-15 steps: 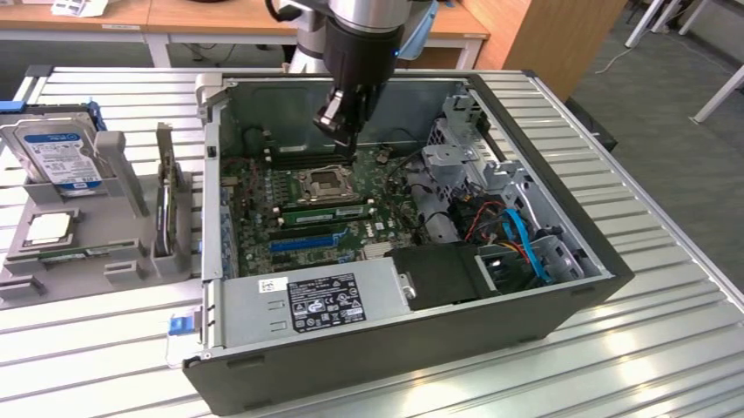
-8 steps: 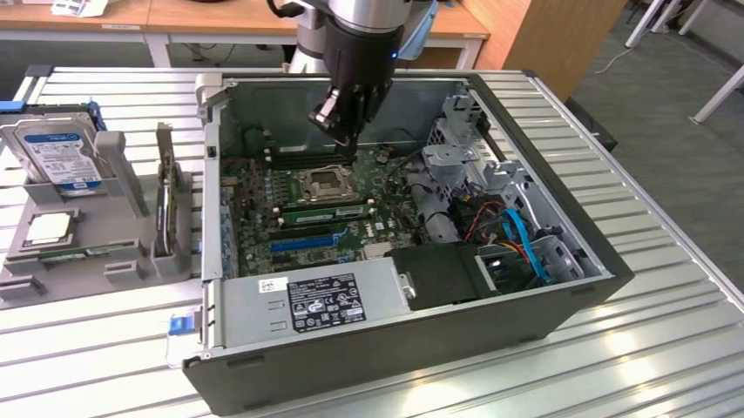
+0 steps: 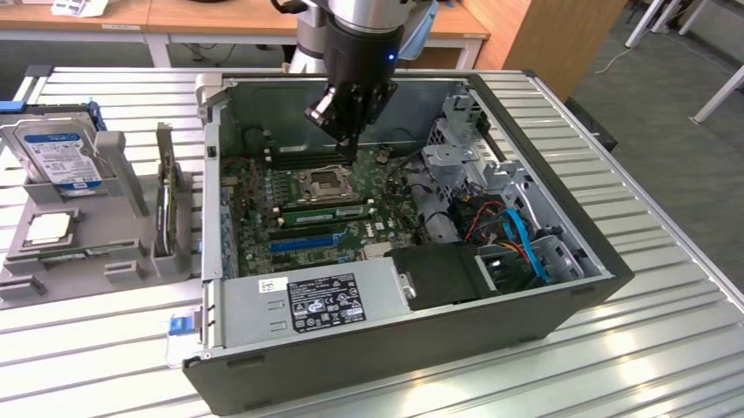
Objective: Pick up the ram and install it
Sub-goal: 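Press down the ram until it locks into place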
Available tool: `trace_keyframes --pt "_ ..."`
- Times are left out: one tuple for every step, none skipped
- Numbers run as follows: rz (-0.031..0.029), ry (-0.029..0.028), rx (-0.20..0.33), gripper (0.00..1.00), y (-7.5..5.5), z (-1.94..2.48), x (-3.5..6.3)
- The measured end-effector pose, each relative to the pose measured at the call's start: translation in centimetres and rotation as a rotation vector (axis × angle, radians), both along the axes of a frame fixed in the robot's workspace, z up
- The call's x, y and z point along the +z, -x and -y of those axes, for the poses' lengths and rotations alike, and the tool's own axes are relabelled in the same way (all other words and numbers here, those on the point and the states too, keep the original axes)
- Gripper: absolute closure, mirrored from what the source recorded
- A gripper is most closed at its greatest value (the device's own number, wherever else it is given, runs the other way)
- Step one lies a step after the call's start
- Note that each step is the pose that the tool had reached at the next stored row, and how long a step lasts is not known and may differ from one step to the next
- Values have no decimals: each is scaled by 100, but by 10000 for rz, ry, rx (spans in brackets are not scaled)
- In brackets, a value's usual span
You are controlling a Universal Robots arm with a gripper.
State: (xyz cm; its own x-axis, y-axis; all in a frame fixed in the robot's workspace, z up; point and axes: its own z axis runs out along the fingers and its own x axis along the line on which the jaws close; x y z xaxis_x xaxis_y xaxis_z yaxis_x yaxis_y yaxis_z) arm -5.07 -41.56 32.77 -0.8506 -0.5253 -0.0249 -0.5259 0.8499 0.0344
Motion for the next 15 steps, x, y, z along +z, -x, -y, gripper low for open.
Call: trace_keyframes --pt "0 0 -158 90 0 0 0" --pt "1 0 -313 90 0 0 -1" --pt "0 0 -470 90 0 0 -1" --pt "0 -1 -628 90 0 0 -1" --pt "0 -1 -783 90 0 0 -1" --pt "0 -1 -946 90 0 0 -1" --pt "0 0 -1102 90 0 0 -1" --pt "0 -1 -1257 90 0 0 -2" --pt "0 0 -1412 90 0 0 -2" --pt "0 0 -1564 90 0 0 -2" --pt "0 0 -1715 90 0 0 -2" --pt "0 0 -1861 90 0 0 -2" --pt "0 0 -2016 90 0 0 -2" --pt "0 0 -2155 90 0 0 -2" --pt "0 0 -2292 90 0 0 -3"
